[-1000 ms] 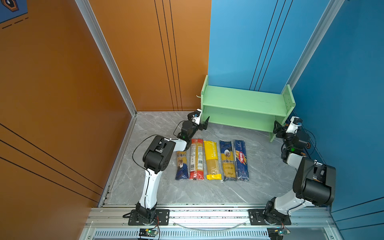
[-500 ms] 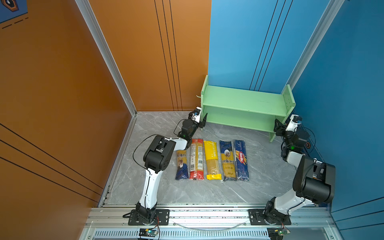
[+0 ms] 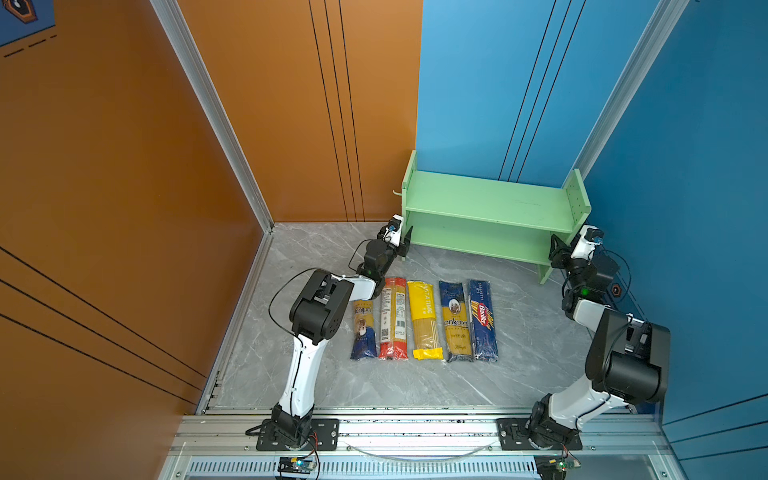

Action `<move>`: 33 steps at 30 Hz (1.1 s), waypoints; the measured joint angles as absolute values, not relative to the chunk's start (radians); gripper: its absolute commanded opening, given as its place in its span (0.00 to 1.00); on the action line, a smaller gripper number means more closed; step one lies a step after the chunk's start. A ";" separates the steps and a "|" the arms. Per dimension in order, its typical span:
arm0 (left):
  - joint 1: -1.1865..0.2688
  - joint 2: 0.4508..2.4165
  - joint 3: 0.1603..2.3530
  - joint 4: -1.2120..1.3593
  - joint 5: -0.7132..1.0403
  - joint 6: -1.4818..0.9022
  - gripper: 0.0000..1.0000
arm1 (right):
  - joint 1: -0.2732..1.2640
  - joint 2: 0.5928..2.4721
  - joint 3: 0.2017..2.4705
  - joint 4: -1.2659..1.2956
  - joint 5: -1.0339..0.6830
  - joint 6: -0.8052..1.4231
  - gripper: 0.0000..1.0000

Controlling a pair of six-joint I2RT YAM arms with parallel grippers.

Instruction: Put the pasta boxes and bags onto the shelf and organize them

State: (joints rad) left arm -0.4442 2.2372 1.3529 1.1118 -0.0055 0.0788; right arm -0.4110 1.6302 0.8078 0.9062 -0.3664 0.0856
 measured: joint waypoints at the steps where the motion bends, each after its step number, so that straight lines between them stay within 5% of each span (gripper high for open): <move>1: -0.444 2.238 1.353 1.112 -0.009 0.079 0.57 | -0.411 1.632 0.808 0.906 -0.366 0.085 0.58; 33: -0.445 2.257 1.374 1.142 -0.026 0.070 0.35 | -0.402 1.633 0.831 0.852 -0.348 0.075 0.31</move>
